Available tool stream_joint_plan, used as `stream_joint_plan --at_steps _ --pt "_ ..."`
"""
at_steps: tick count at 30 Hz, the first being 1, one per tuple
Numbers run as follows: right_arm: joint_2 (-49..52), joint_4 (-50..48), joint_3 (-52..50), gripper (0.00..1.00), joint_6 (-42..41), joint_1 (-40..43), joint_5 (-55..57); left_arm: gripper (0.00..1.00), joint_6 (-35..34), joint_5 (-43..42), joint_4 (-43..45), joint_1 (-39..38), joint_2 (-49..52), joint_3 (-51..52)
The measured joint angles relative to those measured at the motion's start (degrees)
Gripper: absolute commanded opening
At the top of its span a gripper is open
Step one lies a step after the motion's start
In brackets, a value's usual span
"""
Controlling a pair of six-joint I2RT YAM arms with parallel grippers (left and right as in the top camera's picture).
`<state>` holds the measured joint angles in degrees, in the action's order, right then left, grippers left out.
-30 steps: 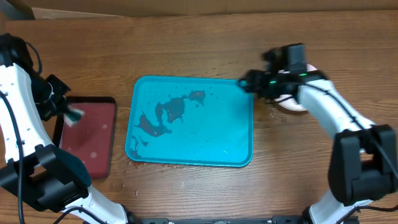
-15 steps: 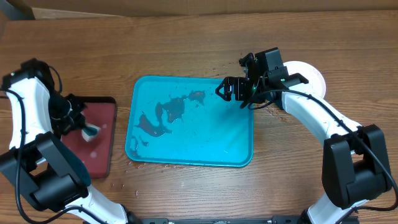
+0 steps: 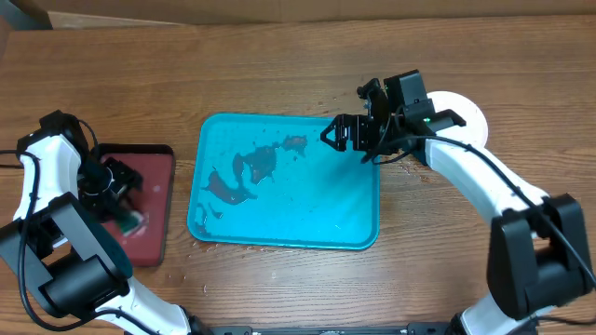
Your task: Clean dirty plates on tray and stack at the side
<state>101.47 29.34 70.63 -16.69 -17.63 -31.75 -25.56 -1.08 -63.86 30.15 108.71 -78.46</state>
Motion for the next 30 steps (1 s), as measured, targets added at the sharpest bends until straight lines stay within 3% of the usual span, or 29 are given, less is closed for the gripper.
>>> stream_joint_plan --at_steps 5,10,16,21,30 --pt "-6.8 1.2 0.0 1.0 0.1 0.0 -0.1 0.82 0.0 0.0 -0.7 0.0 0.1 -0.8" --pt "-14.2 4.4 0.0 1.0 0.2 0.0 0.7 0.8 0.1 -2.0 -8.1 0.0 0.3 -8.9" --pt "-22.3 10.1 0.0 1.0 0.8 0.0 4.0 0.82 4.6 -12.3 -9.9 -0.2 -1.8 -22.3" --pt "-29.9 18.8 0.0 1.0 1.3 0.0 10.5 0.84 7.3 -17.2 -8.4 -2.6 -12.3 -24.0" --pt "-46.4 33.4 -0.1 1.0 3.5 -3.2 23.1 0.82 10.6 -14.7 -14.2 -14.8 -32.2 -24.4"
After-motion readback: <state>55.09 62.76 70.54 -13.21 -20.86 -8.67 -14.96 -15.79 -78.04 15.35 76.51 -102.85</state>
